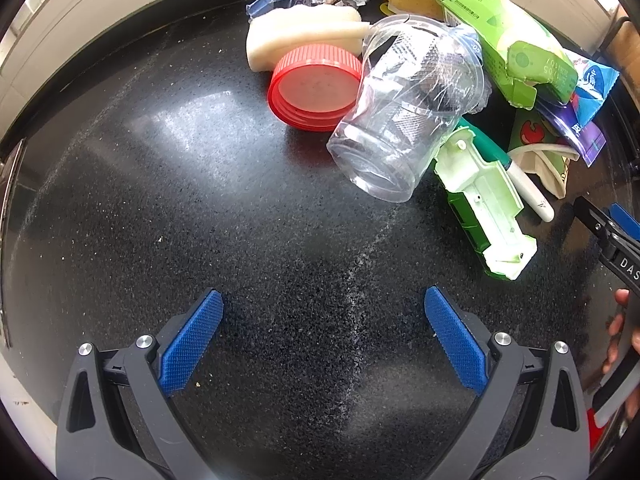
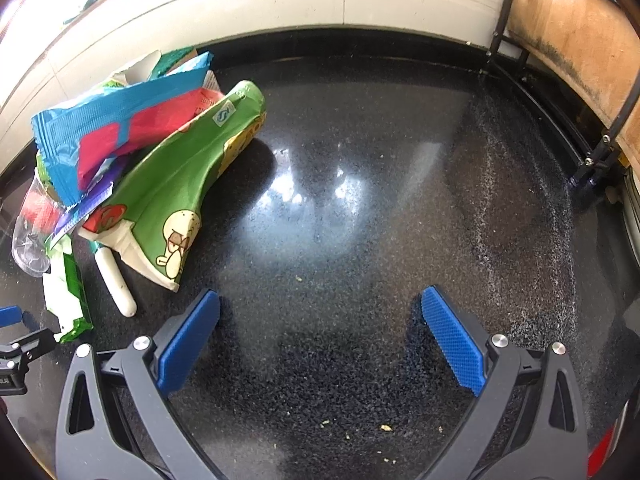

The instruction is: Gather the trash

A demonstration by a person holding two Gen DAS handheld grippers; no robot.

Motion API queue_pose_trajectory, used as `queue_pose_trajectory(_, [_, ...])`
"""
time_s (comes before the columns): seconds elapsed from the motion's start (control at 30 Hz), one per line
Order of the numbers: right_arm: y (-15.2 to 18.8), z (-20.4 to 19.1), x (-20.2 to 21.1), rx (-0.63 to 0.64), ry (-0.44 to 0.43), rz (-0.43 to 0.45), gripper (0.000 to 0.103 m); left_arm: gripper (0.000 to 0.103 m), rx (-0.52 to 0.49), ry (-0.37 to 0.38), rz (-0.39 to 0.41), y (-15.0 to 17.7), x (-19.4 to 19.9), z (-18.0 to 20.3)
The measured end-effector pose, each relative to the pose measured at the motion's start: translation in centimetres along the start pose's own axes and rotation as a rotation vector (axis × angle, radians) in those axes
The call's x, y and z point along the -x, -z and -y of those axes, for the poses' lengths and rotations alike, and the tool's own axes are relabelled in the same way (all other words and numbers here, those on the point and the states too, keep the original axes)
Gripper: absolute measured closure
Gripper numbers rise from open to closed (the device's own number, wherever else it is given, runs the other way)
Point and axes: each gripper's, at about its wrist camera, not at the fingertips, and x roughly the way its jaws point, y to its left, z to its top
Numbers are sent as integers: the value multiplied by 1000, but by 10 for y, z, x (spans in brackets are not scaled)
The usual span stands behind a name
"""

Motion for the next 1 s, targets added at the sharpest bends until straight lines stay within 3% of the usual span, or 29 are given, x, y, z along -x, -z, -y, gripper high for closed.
queue_pose_trajectory(0.17, [0,9,4,94,-53,-41,5,5,21,1,-11,4,5,5])
queue_pose_trajectory(0.27, [1,12,7,103,-57,-101,5,5,53,-4,-24,13,10,15])
queue_pose_trajectory(0.3, [-2,13,7,102,-63,-132,5,5,69,8,-34,1,9,7])
queue_pose_trajectory(0.37, [-12,20,9,72,-118,-166,6,5,109,34,-18,2,19,10])
queue_pose_trajectory(0.57, [-20,30,45,47,-172,-139,6,5,139,30,32,17,57,28])
queue_pose_trajectory(0.83, [-41,34,63,41,-136,-142,6,5,166,16,18,46,82,57])
queue_pose_trajectory(1.0, [-51,44,61,35,-121,-142,6,5,180,17,6,39,89,60])
